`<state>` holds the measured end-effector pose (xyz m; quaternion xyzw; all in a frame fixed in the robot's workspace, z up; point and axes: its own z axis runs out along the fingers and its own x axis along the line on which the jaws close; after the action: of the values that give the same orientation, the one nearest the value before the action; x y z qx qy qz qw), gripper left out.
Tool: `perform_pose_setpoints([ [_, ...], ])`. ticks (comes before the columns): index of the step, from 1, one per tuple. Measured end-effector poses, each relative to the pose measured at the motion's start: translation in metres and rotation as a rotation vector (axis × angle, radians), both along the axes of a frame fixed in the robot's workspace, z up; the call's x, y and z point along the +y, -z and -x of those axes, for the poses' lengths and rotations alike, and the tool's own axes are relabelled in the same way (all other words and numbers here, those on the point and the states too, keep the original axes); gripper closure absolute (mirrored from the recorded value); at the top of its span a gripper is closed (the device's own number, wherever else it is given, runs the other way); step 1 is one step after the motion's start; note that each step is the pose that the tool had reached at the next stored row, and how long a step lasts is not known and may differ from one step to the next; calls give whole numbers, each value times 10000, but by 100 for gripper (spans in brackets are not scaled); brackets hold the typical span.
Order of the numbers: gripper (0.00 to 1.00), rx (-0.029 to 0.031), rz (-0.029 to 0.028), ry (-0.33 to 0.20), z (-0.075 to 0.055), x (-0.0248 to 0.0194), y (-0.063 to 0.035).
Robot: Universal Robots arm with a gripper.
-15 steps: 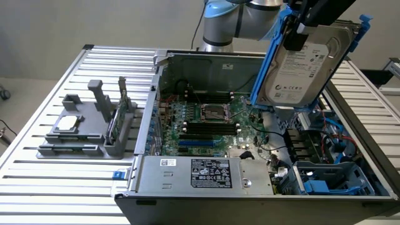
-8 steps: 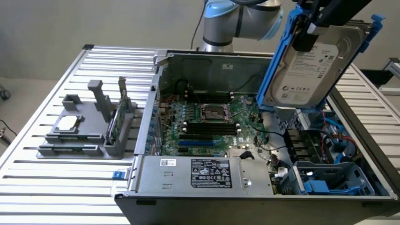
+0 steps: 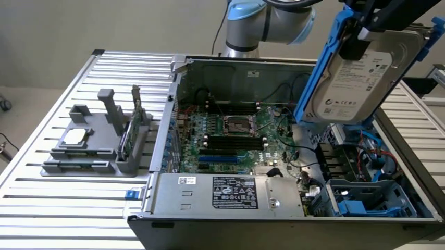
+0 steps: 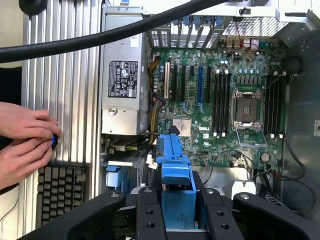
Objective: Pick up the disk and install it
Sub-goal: 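Pick up the disk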
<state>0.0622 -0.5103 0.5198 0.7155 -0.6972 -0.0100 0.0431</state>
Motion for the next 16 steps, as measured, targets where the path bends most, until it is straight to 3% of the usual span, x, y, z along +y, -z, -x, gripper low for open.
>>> perform_pose_setpoints([
  [9, 67, 0, -38, 1, -192, -200, 0],
  [16, 67, 0, -38, 1, -331, -416, 9],
])
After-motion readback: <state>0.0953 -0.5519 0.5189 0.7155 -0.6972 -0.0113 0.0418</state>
